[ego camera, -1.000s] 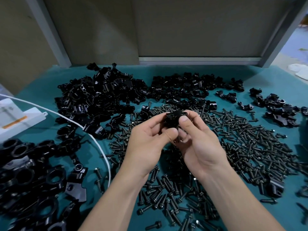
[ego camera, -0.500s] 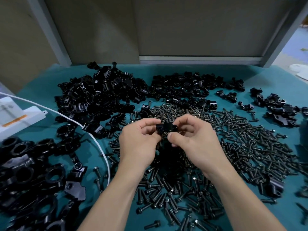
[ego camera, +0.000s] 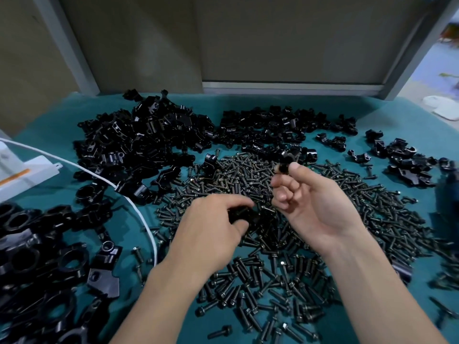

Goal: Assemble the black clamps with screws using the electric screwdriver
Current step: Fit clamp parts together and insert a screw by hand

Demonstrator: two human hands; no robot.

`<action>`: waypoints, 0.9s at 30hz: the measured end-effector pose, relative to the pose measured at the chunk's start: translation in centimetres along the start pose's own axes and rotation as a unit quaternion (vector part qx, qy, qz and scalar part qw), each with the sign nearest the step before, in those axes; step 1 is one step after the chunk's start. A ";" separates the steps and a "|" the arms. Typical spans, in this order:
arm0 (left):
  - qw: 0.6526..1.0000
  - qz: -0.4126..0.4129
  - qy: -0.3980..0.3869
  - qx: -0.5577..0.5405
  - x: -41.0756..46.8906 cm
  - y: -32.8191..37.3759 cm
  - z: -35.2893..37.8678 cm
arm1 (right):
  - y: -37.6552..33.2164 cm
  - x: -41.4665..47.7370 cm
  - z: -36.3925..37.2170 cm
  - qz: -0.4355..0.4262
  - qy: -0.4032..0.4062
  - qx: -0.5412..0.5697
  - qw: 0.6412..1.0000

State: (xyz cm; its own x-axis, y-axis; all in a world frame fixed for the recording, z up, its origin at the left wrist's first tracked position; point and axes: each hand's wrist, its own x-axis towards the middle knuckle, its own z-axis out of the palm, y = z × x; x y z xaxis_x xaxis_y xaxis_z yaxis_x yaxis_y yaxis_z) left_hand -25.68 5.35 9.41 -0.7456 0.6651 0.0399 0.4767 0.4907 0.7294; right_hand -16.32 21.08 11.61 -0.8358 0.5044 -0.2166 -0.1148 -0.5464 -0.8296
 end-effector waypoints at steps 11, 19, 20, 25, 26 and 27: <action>0.785 -0.085 -0.107 -0.604 1.1 0.1 -0.8 | 1.1 0.0 0.8 -0.097 -0.013 -0.081 0.992; 0.765 -0.103 -0.114 -0.626 0.7 0.8 -0.6 | 1.7 0.1 0.8 -0.182 0.003 -0.114 0.977; 0.762 -0.111 -0.113 -0.628 0.7 0.9 -0.5 | 1.8 0.1 0.8 -0.182 0.002 -0.117 0.976; 0.740 -0.135 -0.098 -0.652 0.6 1.1 0.0 | 1.9 0.1 0.8 -0.186 -0.008 -0.190 0.964; 0.740 -0.133 -0.097 -0.652 0.5 1.1 0.0 | 1.9 0.1 0.9 -0.189 -0.003 -0.208 0.960; 0.743 -0.129 -0.098 -0.649 0.4 1.2 -0.1 | 1.9 0.1 1.0 -0.192 0.002 -0.231 0.954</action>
State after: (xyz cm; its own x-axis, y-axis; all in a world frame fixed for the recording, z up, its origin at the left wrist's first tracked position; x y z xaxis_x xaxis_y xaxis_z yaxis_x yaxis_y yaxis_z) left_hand -25.48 6.19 10.32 -0.5921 0.7742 -0.2238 -0.6166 -0.2564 0.7443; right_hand -17.16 19.48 10.50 -0.7777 0.6110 0.1478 -0.1628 0.0312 -0.9862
